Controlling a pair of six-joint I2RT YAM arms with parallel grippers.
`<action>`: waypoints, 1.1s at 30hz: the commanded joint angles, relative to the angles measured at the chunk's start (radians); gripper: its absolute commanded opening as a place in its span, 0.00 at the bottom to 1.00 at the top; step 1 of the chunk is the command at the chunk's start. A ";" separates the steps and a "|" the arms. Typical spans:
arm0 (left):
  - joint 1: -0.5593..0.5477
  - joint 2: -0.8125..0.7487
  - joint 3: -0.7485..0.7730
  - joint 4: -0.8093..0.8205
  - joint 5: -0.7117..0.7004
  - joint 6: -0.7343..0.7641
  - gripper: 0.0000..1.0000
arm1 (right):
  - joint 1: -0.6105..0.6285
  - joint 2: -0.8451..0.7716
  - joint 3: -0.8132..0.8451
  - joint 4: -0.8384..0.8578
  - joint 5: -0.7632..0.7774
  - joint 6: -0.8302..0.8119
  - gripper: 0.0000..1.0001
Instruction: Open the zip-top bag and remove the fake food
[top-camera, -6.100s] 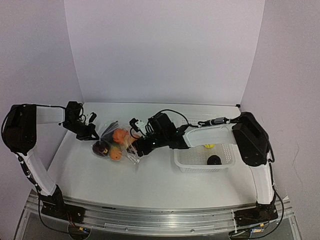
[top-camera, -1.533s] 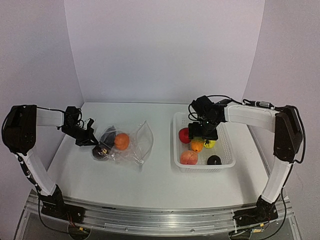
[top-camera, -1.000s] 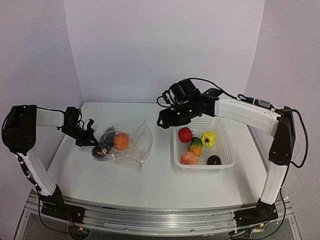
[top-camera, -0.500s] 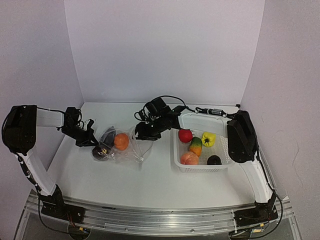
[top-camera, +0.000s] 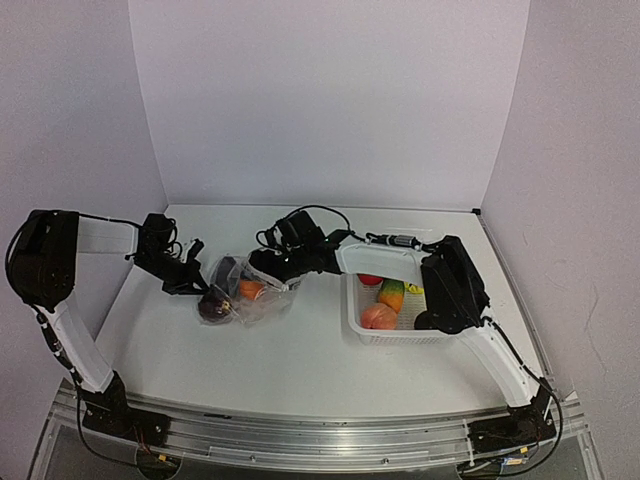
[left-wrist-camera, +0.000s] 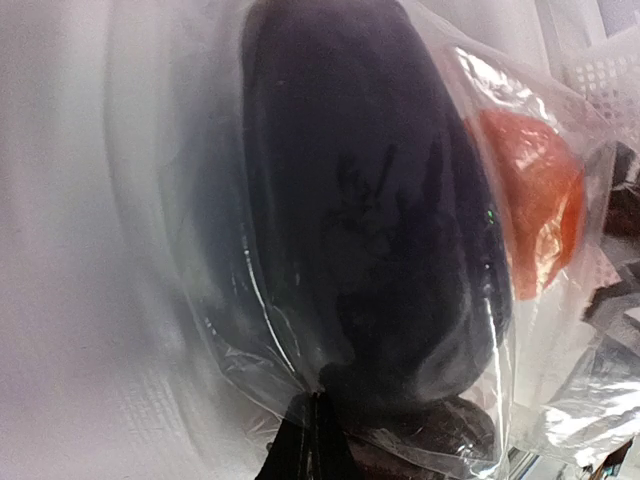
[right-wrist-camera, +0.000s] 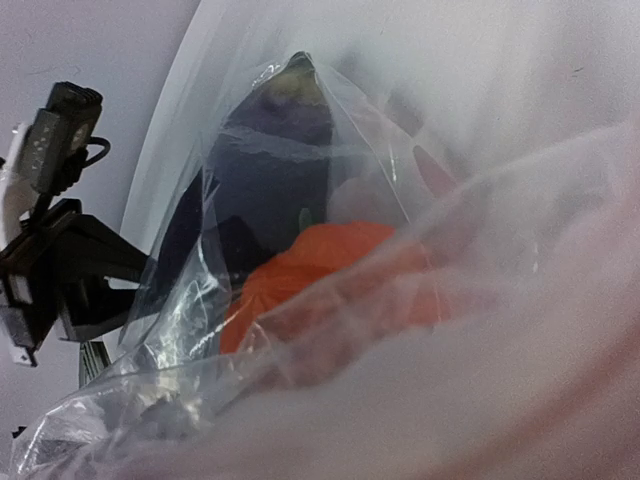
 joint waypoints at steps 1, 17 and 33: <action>-0.043 0.015 0.053 -0.018 0.035 0.042 0.00 | 0.026 0.068 0.060 0.083 -0.003 -0.030 0.85; -0.032 0.023 0.051 -0.031 0.019 0.039 0.00 | 0.025 -0.059 -0.171 0.190 0.067 -0.090 0.46; -0.010 0.015 0.037 -0.021 0.022 0.042 0.00 | -0.030 -0.191 -0.335 0.291 0.114 -0.041 0.65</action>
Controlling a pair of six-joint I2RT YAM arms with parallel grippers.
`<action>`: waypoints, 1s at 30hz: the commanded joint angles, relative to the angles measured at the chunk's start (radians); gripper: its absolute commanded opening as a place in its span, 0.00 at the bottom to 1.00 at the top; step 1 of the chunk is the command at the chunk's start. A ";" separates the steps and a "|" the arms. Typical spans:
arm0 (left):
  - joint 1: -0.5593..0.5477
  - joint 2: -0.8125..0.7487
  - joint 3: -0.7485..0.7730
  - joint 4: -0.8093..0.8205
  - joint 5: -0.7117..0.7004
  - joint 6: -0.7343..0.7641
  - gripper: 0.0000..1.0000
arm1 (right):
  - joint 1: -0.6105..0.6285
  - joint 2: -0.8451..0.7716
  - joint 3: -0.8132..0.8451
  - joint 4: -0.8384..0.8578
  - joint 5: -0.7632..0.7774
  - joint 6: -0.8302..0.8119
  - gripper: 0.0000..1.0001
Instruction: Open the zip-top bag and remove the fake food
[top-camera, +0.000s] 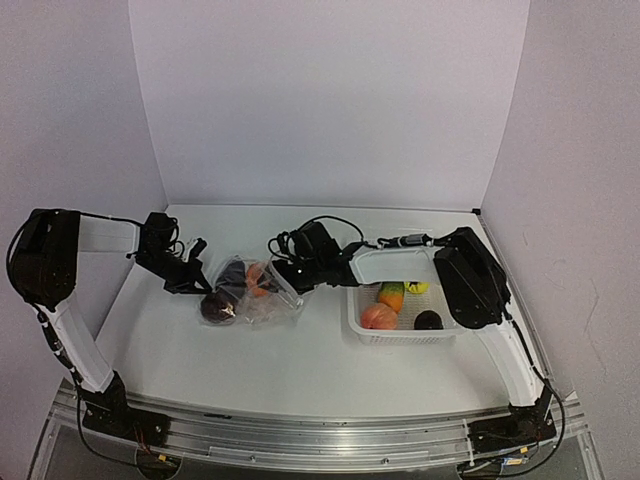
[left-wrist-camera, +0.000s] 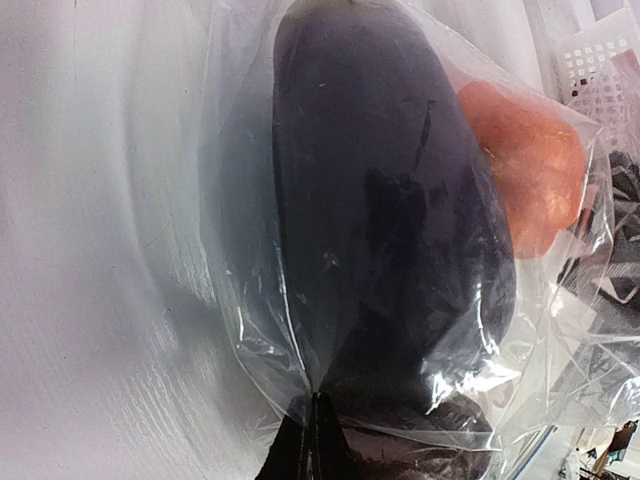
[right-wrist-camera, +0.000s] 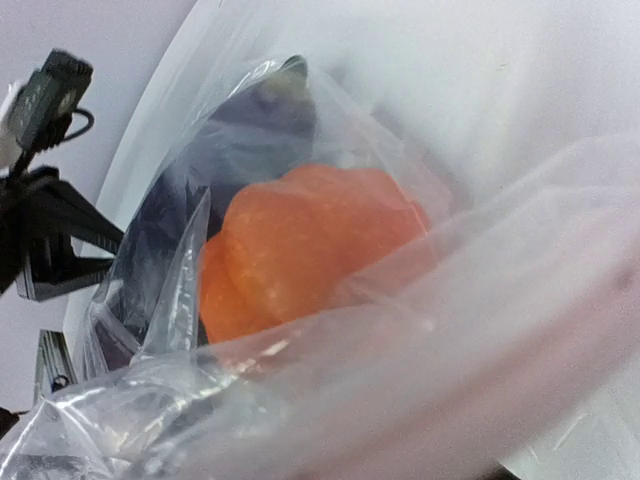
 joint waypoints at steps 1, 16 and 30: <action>0.004 0.003 0.016 -0.001 0.003 0.015 0.00 | -0.026 -0.009 0.057 0.065 0.006 0.056 0.66; -0.043 0.053 0.058 -0.006 0.014 0.100 0.00 | 0.005 0.214 0.326 0.063 -0.007 0.099 0.84; -0.045 0.089 0.080 -0.056 0.102 0.284 0.00 | 0.025 0.312 0.433 0.005 0.114 0.053 0.73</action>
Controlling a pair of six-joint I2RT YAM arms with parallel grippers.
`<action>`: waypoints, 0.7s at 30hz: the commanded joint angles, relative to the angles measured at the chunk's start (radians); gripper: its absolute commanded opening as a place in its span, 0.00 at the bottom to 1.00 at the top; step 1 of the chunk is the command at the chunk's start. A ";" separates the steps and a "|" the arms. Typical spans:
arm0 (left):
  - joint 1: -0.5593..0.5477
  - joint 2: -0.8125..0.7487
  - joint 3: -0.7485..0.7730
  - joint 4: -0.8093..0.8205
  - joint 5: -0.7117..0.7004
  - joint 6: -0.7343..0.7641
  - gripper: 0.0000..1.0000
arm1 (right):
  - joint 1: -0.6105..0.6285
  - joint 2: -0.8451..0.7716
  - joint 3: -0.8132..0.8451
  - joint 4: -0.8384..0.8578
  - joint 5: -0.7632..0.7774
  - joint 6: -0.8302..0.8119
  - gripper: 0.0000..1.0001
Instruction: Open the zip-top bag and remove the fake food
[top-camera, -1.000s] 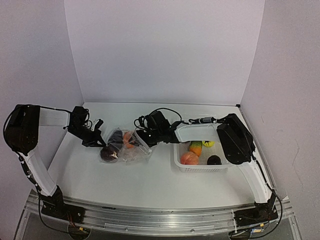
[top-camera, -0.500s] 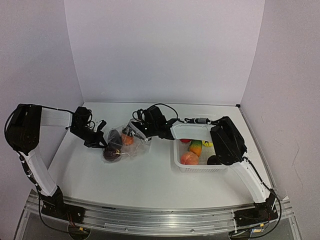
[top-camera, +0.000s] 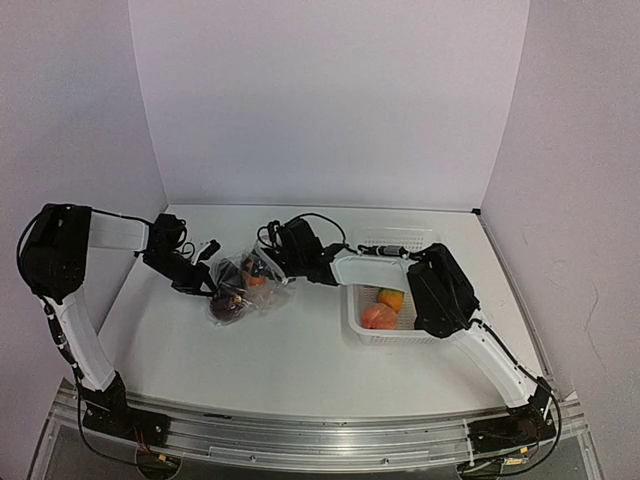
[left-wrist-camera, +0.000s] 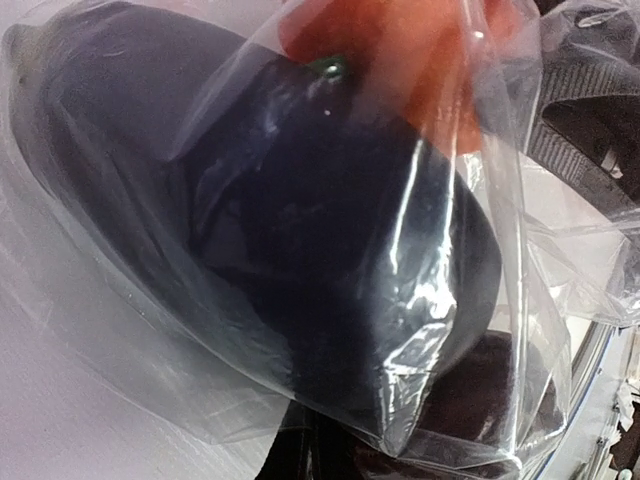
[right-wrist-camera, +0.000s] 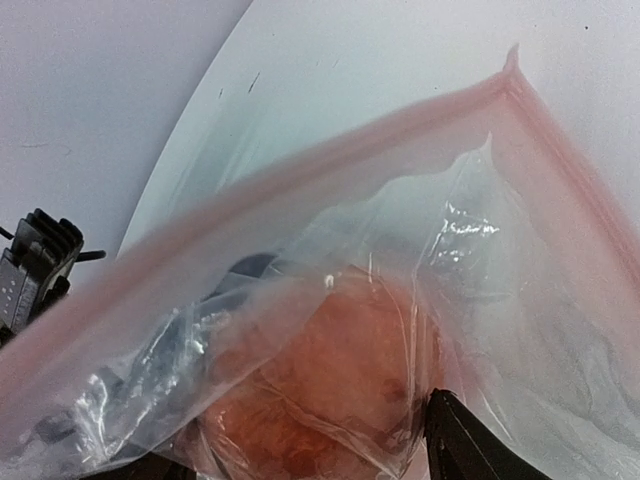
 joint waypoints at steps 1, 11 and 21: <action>-0.015 0.014 0.029 -0.035 0.061 0.069 0.00 | 0.027 0.057 0.076 -0.061 0.061 -0.024 0.74; -0.056 0.016 0.049 -0.109 0.155 0.158 0.00 | 0.032 0.149 0.207 -0.197 0.193 -0.112 0.78; -0.001 0.020 0.047 -0.106 0.200 0.111 0.00 | 0.032 0.033 0.075 -0.124 0.183 -0.213 0.25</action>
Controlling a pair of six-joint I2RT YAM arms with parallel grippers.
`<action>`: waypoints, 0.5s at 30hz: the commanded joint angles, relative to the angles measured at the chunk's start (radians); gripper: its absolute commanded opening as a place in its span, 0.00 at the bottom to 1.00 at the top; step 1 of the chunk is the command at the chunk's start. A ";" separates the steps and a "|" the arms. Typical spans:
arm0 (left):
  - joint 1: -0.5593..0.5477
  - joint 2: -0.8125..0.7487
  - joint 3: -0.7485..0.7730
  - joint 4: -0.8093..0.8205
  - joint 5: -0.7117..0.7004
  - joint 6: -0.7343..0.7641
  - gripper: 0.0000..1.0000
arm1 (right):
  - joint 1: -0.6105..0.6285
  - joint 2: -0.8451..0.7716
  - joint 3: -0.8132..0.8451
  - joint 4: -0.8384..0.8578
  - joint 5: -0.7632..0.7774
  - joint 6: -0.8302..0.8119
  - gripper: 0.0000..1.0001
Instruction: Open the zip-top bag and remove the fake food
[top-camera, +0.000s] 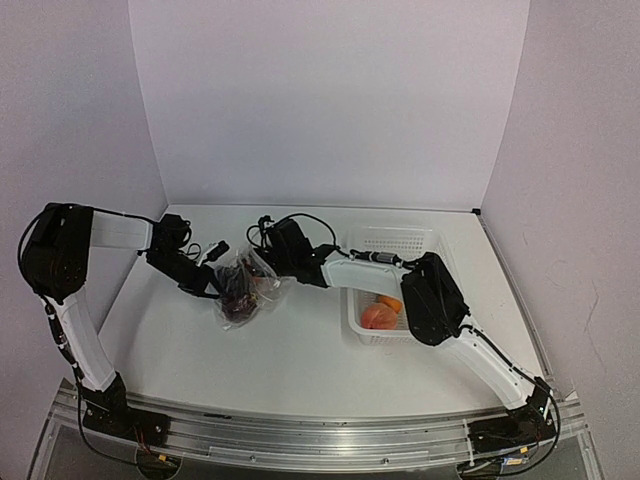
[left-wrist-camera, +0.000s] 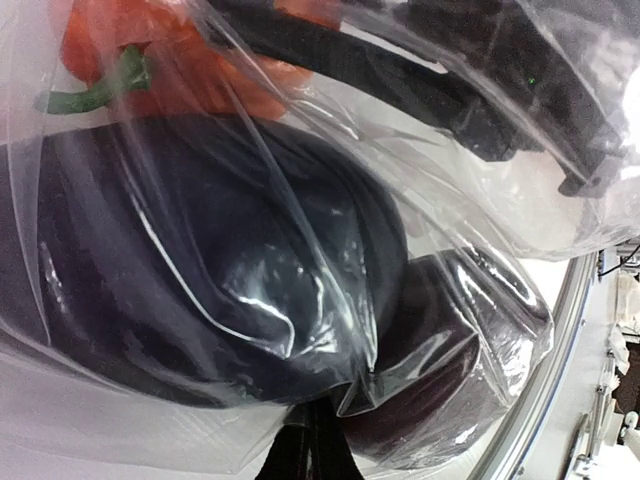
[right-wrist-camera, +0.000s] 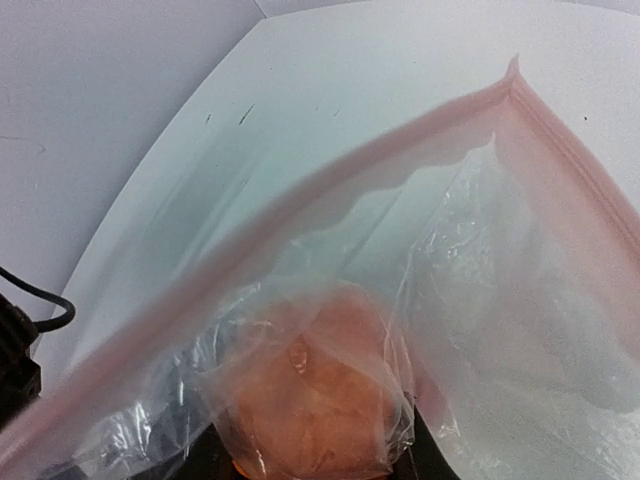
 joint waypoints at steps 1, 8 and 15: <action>0.049 0.021 0.030 -0.034 0.076 -0.034 0.00 | 0.003 -0.084 -0.127 -0.043 0.011 -0.078 0.22; 0.112 0.044 0.073 -0.008 -0.028 -0.080 0.00 | -0.015 -0.290 -0.347 0.004 -0.035 -0.118 0.04; 0.113 0.051 0.101 -0.001 -0.050 -0.080 0.00 | -0.041 -0.405 -0.479 0.027 -0.156 -0.054 0.00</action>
